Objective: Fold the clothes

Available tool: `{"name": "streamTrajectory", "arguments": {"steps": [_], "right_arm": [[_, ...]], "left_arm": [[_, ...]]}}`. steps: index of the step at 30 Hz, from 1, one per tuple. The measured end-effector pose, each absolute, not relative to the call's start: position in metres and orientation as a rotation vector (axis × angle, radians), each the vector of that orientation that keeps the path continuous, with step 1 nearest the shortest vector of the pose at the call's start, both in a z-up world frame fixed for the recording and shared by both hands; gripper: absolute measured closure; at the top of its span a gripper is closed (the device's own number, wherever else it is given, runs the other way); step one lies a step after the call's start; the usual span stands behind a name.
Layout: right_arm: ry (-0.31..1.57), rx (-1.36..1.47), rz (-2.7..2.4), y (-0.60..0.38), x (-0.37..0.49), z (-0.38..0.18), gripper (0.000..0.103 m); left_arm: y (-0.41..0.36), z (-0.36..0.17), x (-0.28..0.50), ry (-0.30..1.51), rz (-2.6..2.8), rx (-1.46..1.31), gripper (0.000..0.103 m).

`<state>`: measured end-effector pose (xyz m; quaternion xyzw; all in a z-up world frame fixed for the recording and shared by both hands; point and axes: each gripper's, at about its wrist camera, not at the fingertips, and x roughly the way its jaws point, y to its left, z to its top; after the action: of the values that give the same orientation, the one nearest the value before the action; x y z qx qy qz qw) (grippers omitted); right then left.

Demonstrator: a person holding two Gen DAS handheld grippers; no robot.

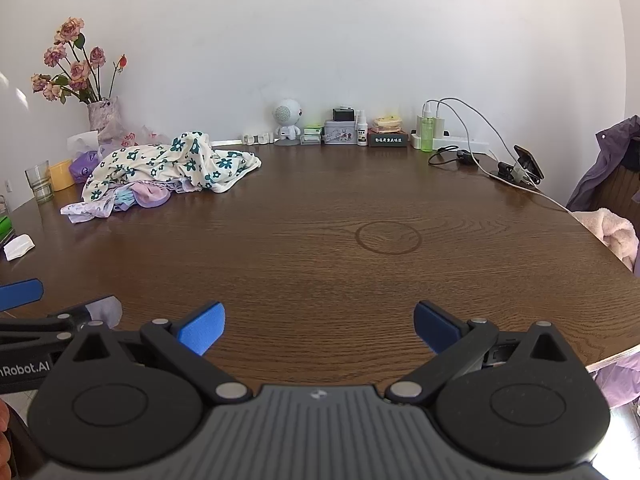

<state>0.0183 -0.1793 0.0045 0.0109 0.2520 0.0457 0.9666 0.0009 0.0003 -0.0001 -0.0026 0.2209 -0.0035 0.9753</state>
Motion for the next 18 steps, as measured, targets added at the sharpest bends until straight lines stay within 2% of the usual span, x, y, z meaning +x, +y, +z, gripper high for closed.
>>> {"name": "streamTrajectory", "arguments": {"steps": [18], "right_arm": [[0.513,0.013,0.113,-0.1754,0.0242,0.0022,0.000]], "left_arm": [[0.0034,-0.0002,0.0066,0.454,-0.041,-0.048,0.000]]}}
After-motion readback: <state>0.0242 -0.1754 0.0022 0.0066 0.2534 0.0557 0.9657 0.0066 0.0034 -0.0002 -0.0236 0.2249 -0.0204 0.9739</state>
